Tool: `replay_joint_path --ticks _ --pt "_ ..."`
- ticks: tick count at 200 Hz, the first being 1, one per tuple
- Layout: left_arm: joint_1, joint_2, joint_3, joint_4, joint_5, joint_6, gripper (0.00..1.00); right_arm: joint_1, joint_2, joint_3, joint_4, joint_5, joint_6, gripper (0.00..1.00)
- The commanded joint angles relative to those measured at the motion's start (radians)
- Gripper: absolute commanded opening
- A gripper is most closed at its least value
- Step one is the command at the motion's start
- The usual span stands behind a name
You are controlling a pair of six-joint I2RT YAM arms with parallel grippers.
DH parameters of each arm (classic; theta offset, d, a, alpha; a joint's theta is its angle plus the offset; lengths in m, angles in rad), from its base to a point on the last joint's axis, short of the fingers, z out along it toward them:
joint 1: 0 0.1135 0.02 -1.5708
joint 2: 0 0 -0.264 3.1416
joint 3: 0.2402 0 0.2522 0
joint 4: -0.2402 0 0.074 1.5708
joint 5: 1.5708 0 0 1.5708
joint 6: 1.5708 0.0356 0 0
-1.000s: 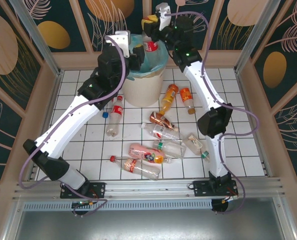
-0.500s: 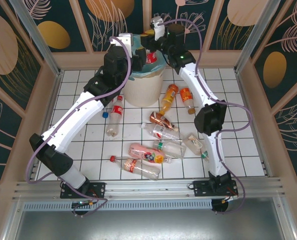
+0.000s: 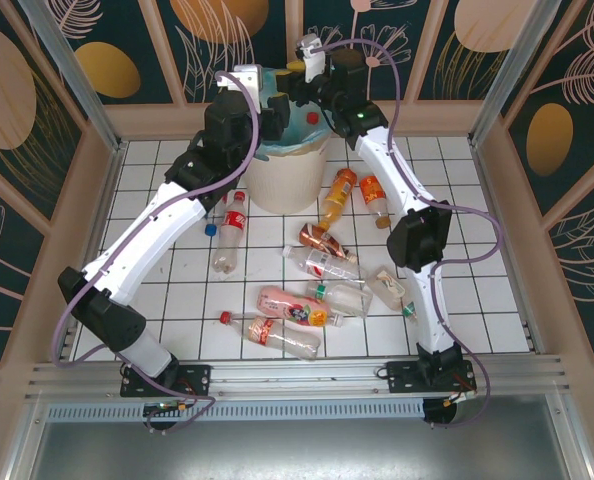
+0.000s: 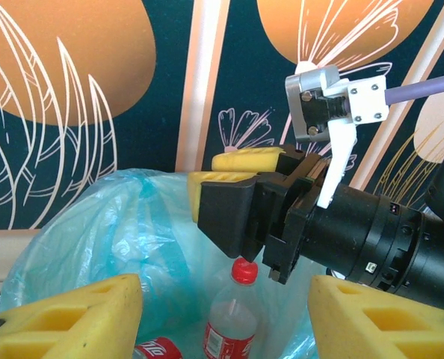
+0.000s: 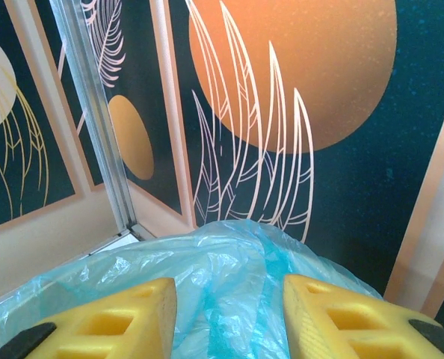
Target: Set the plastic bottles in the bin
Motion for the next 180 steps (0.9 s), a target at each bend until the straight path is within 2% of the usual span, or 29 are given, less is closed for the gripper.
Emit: replay_joint_path --ticks 1,38,60,71,105,143,164,180 --pt "0.012 -0.006 0.010 -0.001 0.021 -0.022 0.61 0.015 0.009 0.034 0.009 0.010 -0.011 0.42" --pt "0.020 -0.011 0.064 -0.107 0.060 -0.028 0.60 0.034 -0.020 0.154 -0.083 0.013 -0.004 0.44" --pt "0.019 -0.088 -0.003 -0.151 0.074 -0.041 0.61 0.066 -0.120 0.109 -0.141 0.023 -0.018 0.44" --pt "0.020 -0.146 -0.061 -0.172 0.069 -0.063 0.60 0.085 -0.181 0.059 -0.183 0.038 -0.041 0.45" --pt "0.020 -0.363 -0.295 -0.246 0.085 -0.134 0.61 0.227 -0.370 -0.136 -0.335 0.144 -0.085 0.46" --pt "0.019 -0.567 -0.492 -0.404 0.044 -0.217 0.63 0.380 -0.577 -0.496 -0.370 0.215 -0.030 0.46" --pt "0.020 -0.653 -0.590 -0.486 0.056 -0.278 0.63 0.471 -0.639 -0.614 -0.398 0.301 0.017 0.46" --pt "0.020 -0.698 -0.656 -0.553 0.089 -0.319 0.64 0.514 -0.664 -0.675 -0.420 0.304 0.086 0.46"
